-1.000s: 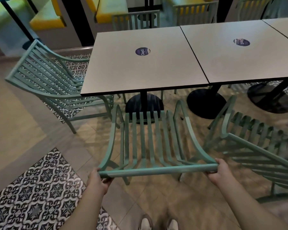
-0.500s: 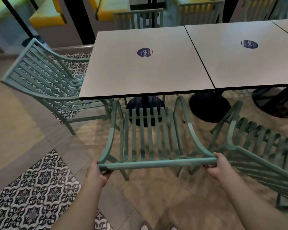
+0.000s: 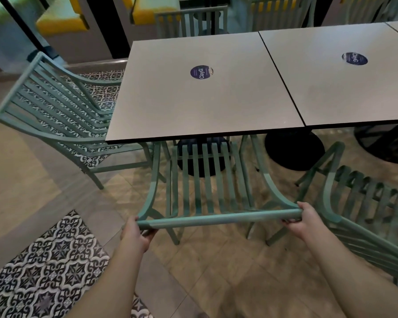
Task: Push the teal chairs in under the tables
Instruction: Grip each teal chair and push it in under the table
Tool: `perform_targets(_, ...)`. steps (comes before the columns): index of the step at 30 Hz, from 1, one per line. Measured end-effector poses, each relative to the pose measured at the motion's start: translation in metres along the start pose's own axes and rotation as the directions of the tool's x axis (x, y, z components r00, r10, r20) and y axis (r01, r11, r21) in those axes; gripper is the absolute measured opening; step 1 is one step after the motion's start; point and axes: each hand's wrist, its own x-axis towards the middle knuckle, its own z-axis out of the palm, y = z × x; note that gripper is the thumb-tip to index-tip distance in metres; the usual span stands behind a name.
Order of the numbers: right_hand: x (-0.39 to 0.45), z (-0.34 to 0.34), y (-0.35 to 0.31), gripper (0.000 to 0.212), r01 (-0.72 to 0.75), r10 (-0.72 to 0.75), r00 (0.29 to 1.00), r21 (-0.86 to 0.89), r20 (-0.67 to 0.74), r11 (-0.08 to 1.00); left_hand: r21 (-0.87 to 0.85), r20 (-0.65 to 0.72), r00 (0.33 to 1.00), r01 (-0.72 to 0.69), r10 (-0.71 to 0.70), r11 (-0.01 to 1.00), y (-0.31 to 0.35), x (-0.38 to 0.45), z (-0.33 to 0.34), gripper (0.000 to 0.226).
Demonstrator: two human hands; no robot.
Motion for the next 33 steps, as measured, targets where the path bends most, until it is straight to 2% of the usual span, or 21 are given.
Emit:
perform_targets(5,0.016,0.013,-0.006,0.030,0.001,-0.001,0.999,-0.007,0.035,1.000,-0.003,0.011,1.000,0.008,-0.008,1.000,0.008,-0.002,0.013,0.042)
perform_targets(9,0.022,0.025,-0.012,0.046,0.013,-0.013,1.000,-0.039,0.016,0.999,0.031,0.013,1.000,-0.003,0.003,1.000,0.017,0.001,0.024,0.043)
perform_targets(12,0.025,0.031,-0.017,0.050,0.018,-0.018,1.000,-0.043,-0.003,0.999,0.028,0.023,1.000,0.004,-0.005,1.000,0.022,0.003,0.031,0.043)
perform_targets(23,0.034,0.050,-0.029,0.050,0.048,-0.048,0.999,0.004,0.015,0.999,0.035,0.075,0.996,0.048,-0.050,0.998,0.033,0.013,0.047,0.044)
perform_targets(27,0.042,0.056,-0.032,0.031,0.049,-0.049,0.998,-0.002,0.038,0.999,0.021,0.078,0.994,0.069,-0.070,0.997,0.034,0.013,0.052,0.045)
perform_targets(33,0.049,0.064,-0.038,0.030,0.032,-0.032,0.998,0.010,0.049,0.999,0.004,0.061,0.997,0.054,-0.054,0.999,0.035,0.015,0.061,0.044)
